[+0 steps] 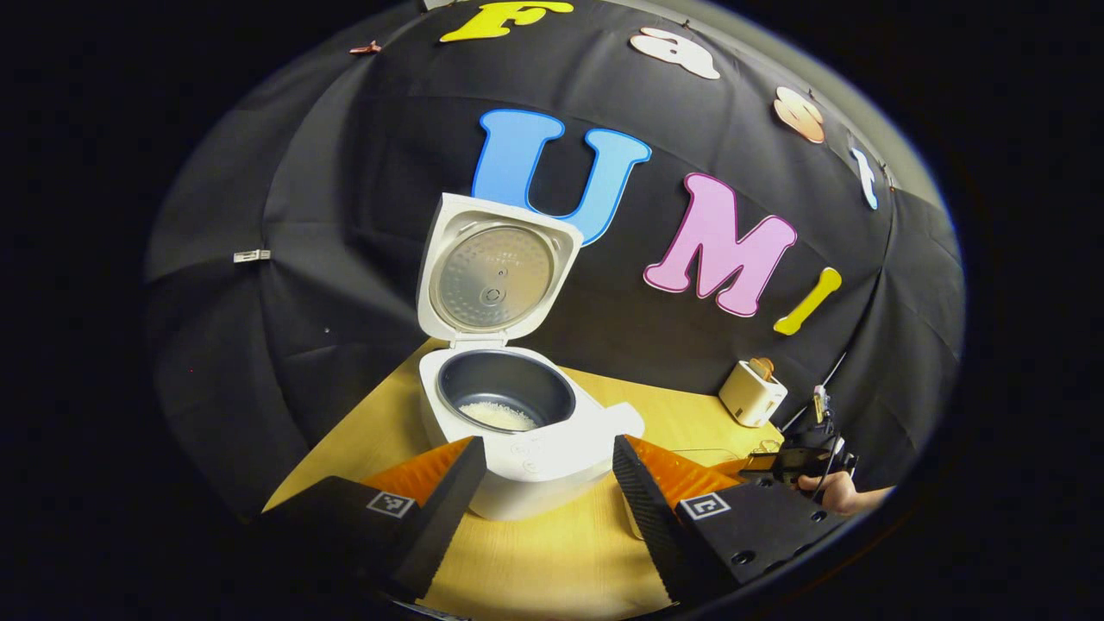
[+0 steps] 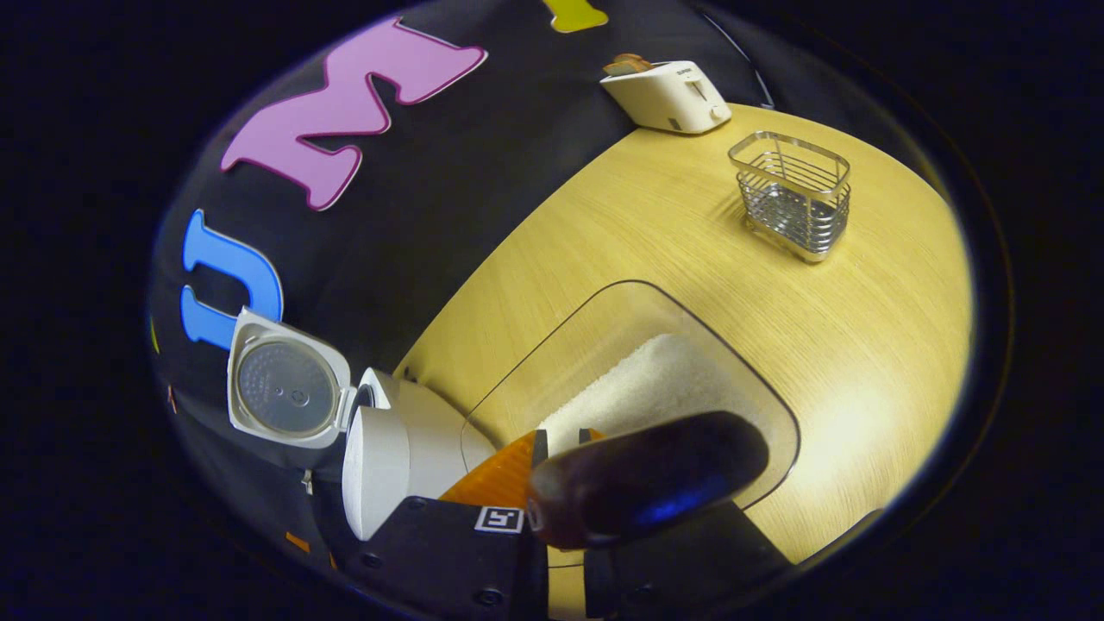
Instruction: Close the left gripper, press the button to open the rice cooker; take a wooden spoon from the chopstick holder with the right hand, scoop a spoonful of rice and pour it into the rice cooker, then put the wooden spoon back into the chopstick holder.
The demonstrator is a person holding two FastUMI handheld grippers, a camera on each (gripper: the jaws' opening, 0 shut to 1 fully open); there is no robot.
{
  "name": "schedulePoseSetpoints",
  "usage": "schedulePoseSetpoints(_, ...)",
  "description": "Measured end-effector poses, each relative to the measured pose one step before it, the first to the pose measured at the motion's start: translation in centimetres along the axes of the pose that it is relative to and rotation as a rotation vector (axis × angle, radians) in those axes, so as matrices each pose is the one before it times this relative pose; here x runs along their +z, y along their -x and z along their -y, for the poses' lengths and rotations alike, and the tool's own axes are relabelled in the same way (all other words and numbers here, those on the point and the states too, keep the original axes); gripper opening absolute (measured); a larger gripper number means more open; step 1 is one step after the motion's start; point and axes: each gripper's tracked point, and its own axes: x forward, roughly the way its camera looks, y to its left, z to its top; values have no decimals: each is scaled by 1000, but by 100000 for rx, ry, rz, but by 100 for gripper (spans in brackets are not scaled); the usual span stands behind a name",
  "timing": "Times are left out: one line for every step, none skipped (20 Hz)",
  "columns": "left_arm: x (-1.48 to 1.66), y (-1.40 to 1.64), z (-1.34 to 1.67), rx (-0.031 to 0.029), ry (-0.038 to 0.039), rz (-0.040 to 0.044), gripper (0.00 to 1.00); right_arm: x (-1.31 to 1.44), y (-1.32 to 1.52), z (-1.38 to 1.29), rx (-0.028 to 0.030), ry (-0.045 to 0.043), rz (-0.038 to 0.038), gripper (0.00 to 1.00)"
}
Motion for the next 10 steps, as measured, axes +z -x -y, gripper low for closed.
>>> schedulePoseSetpoints(111, 19, 55, -315, -161, 162, 92, 531, 195, 84, 220, -1928, 427, 10)
schedulePoseSetpoints(-36, -10, 113, -280, -276, 5, 95, 628, 316, -29, 274, -1427, 880, 10)
schedulePoseSetpoints(67, 43, 80, -157, -248, -92, 95, 591, 228, -78, 264, -923, 934, 10)
schedulePoseSetpoints(-171, -11, 50, 18, -138, -201, 96, 641, 235, -156, 564, -722, 986, 10)
schedulePoseSetpoints(34, -4, 72, 54, -84, -94, 95, 644, 206, -257, 566, -1049, 670, 10)
schedulePoseSetpoints(-51, -11, 52, -99, -4, -120, 96, 601, 329, -392, 1027, -1106, 884, 10)
schedulePoseSetpoints(69, -47, 52, -49, -134, -42, 96, 674, 179, -524, 1186, -1075, 857, 9)
schedulePoseSetpoints(-6, 17, -65, 634, -92, -29, 96, 638, 290, -445, 1017, -1172, 533, 10)
schedulePoseSetpoints(1, 87, -71, 546, 133, -438, 96, 487, 220, -510, 1016, -1170, 327, 10)
schedulePoseSetpoints(-107, 27, 121, -123, 506, -76, 95, 438, 255, -511, 946, -1111, 336, 10)
